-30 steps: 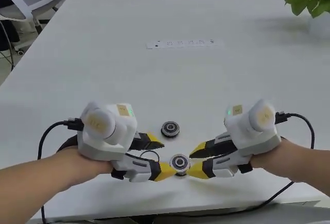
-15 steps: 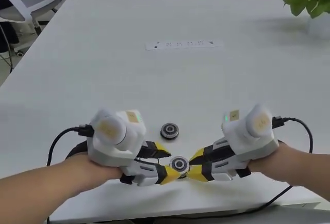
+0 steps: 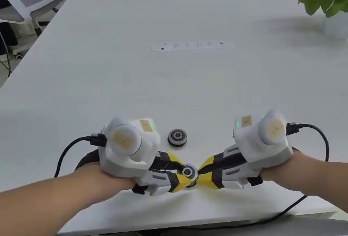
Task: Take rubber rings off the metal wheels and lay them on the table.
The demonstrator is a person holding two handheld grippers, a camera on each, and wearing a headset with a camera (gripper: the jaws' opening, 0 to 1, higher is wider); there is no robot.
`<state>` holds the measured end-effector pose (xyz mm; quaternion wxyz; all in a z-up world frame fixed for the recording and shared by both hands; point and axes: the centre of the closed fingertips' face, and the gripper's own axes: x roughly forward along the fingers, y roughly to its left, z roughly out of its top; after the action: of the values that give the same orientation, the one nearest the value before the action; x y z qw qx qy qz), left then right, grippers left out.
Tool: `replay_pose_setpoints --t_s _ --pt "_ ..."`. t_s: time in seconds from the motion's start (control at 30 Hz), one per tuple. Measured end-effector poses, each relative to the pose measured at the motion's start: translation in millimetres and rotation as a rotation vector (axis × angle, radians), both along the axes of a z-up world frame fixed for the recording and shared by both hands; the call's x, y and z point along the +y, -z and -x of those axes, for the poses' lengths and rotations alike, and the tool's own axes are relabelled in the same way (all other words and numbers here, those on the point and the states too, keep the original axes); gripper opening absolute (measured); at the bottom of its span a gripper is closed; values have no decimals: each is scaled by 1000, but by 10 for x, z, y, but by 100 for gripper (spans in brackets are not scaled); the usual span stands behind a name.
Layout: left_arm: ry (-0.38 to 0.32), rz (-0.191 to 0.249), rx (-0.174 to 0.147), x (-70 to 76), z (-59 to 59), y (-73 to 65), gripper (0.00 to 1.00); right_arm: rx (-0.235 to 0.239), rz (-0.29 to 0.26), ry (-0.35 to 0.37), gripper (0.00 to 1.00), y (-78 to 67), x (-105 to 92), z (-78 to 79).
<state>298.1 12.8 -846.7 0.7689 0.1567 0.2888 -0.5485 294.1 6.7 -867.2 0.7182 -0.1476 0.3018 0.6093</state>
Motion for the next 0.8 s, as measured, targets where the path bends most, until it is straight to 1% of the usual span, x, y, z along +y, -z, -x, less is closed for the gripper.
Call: replay_pose_setpoints --t_s 0.07,0.13,0.17,0.2,0.23,0.4,0.43,0.47,0.5,0.6,0.63,0.7,0.8 --pt "-11 -1 -2 10 -18 -4 17 0 -1 1 9 -1 -1 1" --pt "-18 -9 -22 24 -45 -1 14 1 -2 2 9 -1 0 0" --pt "-14 -9 -25 18 -36 1 14 2 -2 3 8 -2 -1 2" --pt "-8 -16 -40 17 -32 3 14 2 -2 5 8 -3 0 1" --pt "10 -32 -76 12 -27 3 14 3 -2 6 8 -5 -1 1" --pt "-7 -48 -88 3 -31 19 13 16 4 20 6 -1 -6 4" --pt "-10 -49 -91 6 -33 20 13 23 7 25 4 1 -15 8" --pt "-12 -50 -93 7 -32 21 13 41 8 37 0 11 -24 3" --pt "-13 -52 -98 6 -32 22 13 48 1 48 0 7 -22 -7" --pt "-16 -57 -102 8 -28 19 13 61 6 60 0 14 -21 -8" --pt "-15 -60 -106 9 -31 22 13 83 4 77 0 16 -23 -13" --pt "-11 -68 -119 11 -26 25 13 144 -22 131 0 15 -25 -24" --pt "-8 -71 -130 13 -31 29 13 178 -40 155 0 8 -36 -42"
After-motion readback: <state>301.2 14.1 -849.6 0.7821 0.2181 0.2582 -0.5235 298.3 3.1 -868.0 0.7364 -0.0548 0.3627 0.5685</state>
